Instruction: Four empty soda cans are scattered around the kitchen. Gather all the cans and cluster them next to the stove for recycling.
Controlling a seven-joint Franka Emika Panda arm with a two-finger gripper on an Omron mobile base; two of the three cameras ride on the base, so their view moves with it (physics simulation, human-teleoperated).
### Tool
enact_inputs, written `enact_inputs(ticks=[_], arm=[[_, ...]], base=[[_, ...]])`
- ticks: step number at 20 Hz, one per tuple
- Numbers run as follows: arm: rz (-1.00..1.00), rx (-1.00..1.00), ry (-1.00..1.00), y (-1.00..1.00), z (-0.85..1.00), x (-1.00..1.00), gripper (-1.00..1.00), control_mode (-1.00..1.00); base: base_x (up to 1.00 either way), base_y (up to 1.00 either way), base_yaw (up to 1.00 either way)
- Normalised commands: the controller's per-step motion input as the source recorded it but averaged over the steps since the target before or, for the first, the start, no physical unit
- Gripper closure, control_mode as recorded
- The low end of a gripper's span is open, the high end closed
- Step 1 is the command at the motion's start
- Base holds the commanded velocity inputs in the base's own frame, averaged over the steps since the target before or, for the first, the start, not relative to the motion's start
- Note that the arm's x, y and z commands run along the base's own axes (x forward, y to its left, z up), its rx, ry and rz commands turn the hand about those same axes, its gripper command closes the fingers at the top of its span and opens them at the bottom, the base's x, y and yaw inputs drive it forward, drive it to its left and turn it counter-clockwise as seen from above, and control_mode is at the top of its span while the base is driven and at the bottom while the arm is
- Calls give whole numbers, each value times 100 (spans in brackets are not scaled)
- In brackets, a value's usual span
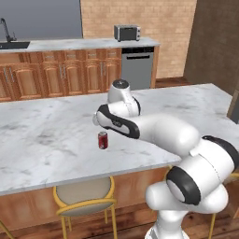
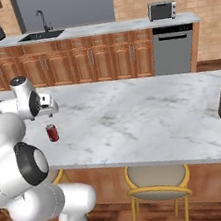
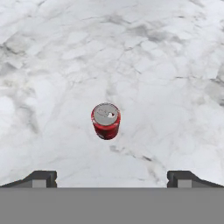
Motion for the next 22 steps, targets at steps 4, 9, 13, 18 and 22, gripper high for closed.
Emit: enact_inputs(ticks=[4,9,13,18,22], arm=[[0,0,4,0,-20,16,-100,-100],[0,1,4,1,-19,18,-100,-100],[0,1,2,1,-18,11,-100,-100],[0,0,0,12,-13,16,-100,-100],[0,0,1,12,-16,16,-100,-100]], base=[[0,0,0],[0,0,0],[0,0,0],[0,0,0],[0,0,0]])
